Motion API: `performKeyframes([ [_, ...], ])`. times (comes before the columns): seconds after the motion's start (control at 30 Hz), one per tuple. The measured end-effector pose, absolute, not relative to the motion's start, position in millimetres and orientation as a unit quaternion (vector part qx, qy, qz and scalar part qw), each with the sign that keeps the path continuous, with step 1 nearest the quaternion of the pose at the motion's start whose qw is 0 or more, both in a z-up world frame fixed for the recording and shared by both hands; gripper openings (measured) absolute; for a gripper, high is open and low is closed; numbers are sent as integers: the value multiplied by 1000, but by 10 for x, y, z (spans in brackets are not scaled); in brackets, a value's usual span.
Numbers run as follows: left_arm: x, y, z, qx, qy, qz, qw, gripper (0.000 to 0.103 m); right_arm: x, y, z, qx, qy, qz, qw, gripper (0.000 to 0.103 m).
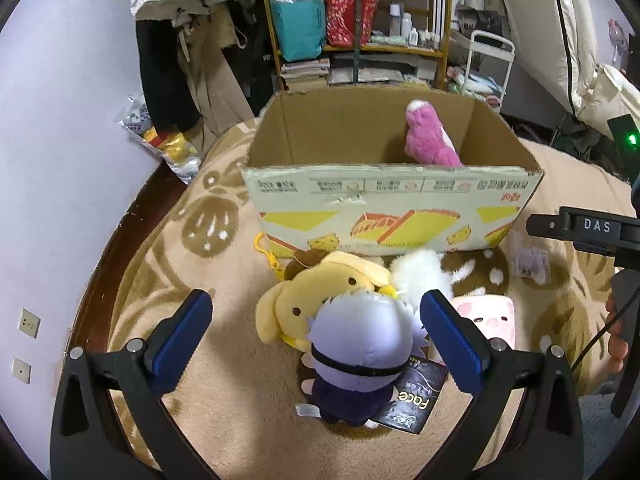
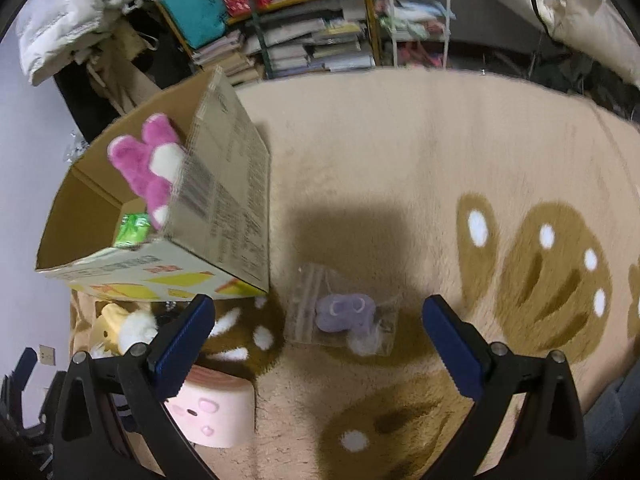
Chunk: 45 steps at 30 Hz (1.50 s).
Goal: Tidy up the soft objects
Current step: 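Grasp the white-haired purple doll with the left tool while the right tool grasps the clear bag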
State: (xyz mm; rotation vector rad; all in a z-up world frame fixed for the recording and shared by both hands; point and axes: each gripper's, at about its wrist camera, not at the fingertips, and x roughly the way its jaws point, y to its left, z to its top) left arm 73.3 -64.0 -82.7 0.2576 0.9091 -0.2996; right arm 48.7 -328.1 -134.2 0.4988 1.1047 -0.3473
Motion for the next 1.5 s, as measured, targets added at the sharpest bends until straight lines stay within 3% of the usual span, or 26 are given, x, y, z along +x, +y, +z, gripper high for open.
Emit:
performKeyframes([
  [0.4, 780, -871, -1247, 175, 487, -164, 840, 102, 738, -3450, -1840, 253, 572, -185, 758, 103],
  [0.7, 795, -969, -1448, 207, 505, -149, 825, 101, 886, -3373, -1899, 224, 584, -192, 757, 103],
  [0.83, 813, -957, -1528, 199, 523, -150, 815, 85, 998, -3185, -1922, 196, 590, -192, 759, 103],
  [0.93, 823, -937, -1553, 192, 531, -147, 812, 80, 1043, -3096, -1927, 187, 592, -192, 760, 103],
  [1.03, 822, -924, -1542, 187, 535, -149, 811, 78, 1056, -3074, -1946, 187, 593, -190, 760, 103],
  [1.2, 809, -904, -1517, 188, 534, -151, 810, 76, 1035, -3021, -1845, 178, 592, -178, 766, 93],
  [1.5, 752, -756, -1411, 158, 535, -161, 814, 66, 950, -2902, -1754, 173, 581, -171, 776, 85],
])
